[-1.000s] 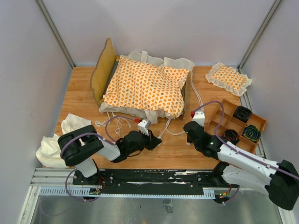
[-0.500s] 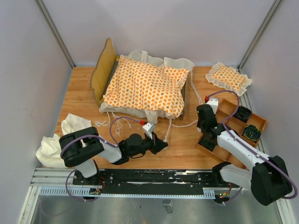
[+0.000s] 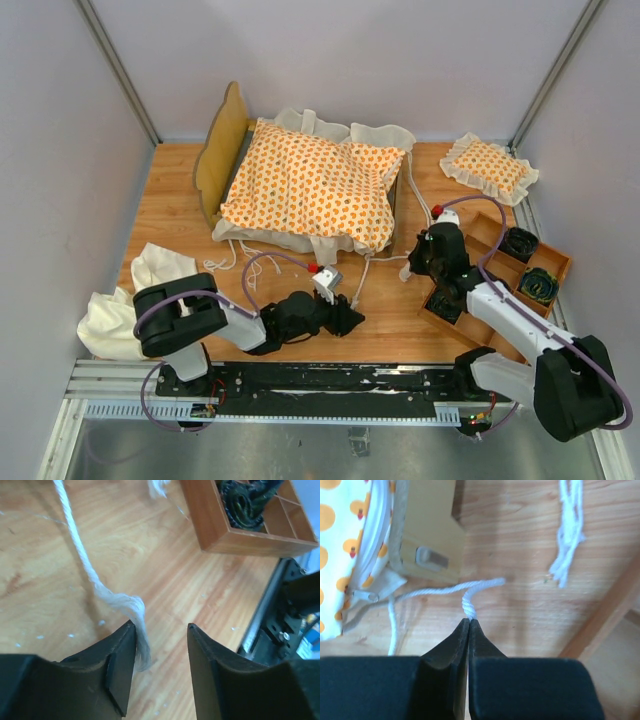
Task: Set up the pet bed
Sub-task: Tie the ropes to the bed frame.
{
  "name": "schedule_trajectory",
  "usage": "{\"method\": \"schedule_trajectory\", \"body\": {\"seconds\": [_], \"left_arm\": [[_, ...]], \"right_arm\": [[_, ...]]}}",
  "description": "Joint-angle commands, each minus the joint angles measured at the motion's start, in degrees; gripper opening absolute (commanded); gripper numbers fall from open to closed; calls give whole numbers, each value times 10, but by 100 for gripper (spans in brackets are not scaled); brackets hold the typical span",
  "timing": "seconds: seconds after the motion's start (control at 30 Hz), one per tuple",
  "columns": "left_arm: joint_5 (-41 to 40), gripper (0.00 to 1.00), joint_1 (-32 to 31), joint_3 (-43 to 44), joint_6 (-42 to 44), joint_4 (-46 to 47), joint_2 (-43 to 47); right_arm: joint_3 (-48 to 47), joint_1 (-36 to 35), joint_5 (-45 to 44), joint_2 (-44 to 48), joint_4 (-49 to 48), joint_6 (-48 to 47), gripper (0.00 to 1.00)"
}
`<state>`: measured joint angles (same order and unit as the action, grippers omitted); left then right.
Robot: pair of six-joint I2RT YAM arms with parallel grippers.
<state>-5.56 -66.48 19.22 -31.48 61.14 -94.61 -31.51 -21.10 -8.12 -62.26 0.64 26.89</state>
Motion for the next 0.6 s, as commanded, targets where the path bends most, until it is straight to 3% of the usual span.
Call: {"method": "schedule_trajectory", "body": {"seconds": [0.0, 0.13, 0.4, 0.57], "left_arm": [[-84, 51, -1, 50, 50, -93, 32], [-103, 51, 24, 91, 65, -148, 32], [-105, 45, 67, 136, 134, -113, -18], [-62, 42, 84, 138, 137, -102, -1]], "right_arm": [[23, 4, 97, -7, -43, 15, 0], [28, 4, 132, -15, -61, -11, 0], [35, 4, 149, -5, -63, -45, 0], [40, 4, 150, -1, -59, -54, 0]]}}
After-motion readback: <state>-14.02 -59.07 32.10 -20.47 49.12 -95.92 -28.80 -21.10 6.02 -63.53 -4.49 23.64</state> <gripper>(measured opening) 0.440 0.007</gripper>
